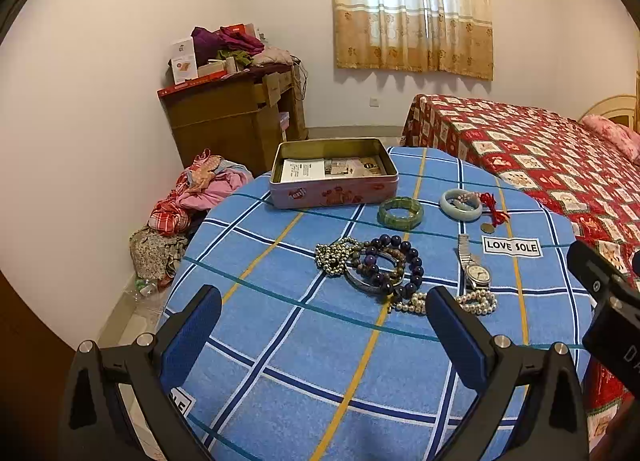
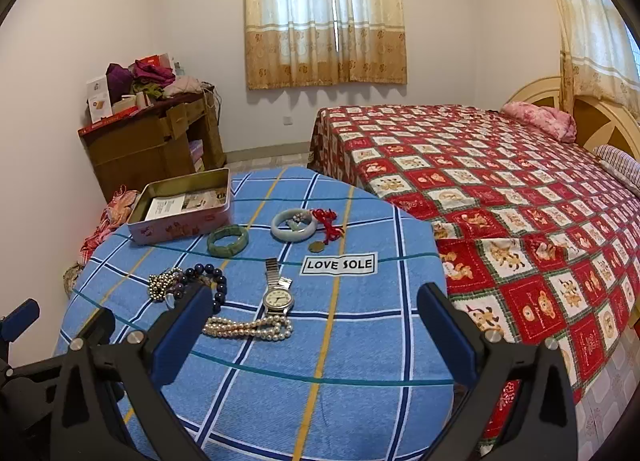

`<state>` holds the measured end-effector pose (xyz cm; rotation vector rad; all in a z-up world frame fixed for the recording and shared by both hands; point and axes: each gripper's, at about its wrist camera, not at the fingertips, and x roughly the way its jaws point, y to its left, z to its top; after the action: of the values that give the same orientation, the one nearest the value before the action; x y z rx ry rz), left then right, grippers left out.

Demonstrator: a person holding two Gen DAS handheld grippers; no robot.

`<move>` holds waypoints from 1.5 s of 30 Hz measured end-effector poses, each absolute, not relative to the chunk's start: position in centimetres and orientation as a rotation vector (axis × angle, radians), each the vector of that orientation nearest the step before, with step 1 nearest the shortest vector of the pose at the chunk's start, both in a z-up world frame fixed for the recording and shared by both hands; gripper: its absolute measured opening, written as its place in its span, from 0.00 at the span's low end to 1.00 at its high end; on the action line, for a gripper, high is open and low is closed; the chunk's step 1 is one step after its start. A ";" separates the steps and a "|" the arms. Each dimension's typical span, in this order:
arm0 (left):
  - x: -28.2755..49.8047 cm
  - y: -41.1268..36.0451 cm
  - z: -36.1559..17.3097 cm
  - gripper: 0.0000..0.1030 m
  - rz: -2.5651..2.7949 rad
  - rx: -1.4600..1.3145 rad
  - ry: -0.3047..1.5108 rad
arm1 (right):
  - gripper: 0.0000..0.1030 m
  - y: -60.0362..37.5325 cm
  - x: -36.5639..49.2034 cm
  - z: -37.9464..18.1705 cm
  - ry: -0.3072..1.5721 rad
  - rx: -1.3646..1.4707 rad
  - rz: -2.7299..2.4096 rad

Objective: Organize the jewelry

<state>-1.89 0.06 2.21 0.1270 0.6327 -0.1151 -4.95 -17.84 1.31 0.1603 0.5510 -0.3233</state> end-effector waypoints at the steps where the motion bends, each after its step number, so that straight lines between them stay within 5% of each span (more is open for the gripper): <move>1: -1.9 0.1 2.2 0.99 -0.118 0.126 0.636 | 1.00 -17.8 -4.9 1.3 0.553 0.161 -0.322; 45: -1.8 0.0 1.7 0.99 -0.107 0.142 0.649 | 1.00 -18.2 -5.0 0.6 0.573 0.195 -0.324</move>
<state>-1.81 0.01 1.69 0.1417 0.6489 -0.1068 -5.01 -18.21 0.63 0.1949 0.5730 -0.3243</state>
